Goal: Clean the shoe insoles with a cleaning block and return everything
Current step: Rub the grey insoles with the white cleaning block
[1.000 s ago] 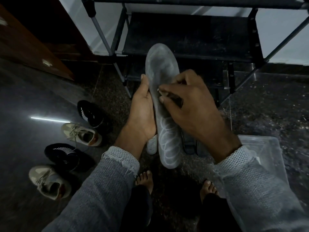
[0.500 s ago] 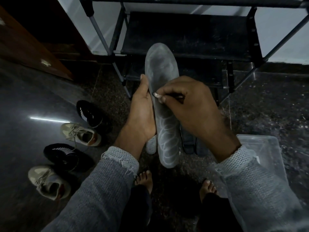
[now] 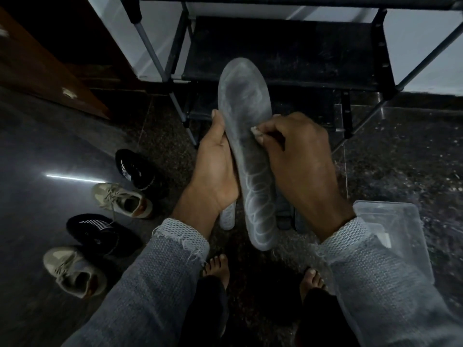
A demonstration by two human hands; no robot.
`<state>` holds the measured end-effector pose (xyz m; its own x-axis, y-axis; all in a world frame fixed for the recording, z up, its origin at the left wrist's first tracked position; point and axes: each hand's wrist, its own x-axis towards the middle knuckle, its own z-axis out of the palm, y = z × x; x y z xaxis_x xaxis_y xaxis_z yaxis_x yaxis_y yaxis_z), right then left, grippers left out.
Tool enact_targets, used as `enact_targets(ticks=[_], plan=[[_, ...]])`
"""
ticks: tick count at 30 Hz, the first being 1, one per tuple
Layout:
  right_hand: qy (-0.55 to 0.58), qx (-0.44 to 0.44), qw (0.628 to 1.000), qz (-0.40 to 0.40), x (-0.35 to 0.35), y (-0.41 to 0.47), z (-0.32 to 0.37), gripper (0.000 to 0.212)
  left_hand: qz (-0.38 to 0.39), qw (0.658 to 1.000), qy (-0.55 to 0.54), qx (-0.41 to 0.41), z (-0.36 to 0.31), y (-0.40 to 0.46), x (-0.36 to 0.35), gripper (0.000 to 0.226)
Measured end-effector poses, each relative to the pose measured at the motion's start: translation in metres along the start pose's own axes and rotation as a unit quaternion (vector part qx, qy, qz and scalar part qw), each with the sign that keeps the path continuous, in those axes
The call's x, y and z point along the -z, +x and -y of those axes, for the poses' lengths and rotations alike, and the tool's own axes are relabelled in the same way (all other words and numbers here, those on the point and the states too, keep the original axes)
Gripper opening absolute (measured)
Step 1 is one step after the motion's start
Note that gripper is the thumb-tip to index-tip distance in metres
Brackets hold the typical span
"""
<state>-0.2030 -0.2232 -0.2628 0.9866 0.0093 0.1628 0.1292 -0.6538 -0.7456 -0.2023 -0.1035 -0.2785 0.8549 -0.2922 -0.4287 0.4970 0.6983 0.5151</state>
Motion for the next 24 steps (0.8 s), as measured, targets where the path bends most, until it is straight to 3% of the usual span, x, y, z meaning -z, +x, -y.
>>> enact_targets(ticks=[5, 11, 18, 24], plan=[[0.137, -0.018, 0.986, 0.093, 0.0, -0.004, 0.016, 0.009, 0.006, 1.0, -0.001, 0.019, -0.002, -0.003, -0.003, 0.075], [0.035, -0.022, 0.999, -0.023, 0.003, 0.006, -0.007, 0.011, -0.001, 1.0, 0.015, 0.004, 0.002, -0.002, -0.005, 0.071], [0.131, -0.009, 0.99, 0.052, -0.005, -0.003, 0.011, 0.01, 0.008, 1.0, 0.018, 0.02, -0.001, -0.003, -0.005, 0.073], [0.036, -0.007, 0.999, -0.016, 0.003, 0.006, -0.007, 0.008, 0.002, 1.0, 0.026, 0.008, 0.004, -0.001, -0.005, 0.07]])
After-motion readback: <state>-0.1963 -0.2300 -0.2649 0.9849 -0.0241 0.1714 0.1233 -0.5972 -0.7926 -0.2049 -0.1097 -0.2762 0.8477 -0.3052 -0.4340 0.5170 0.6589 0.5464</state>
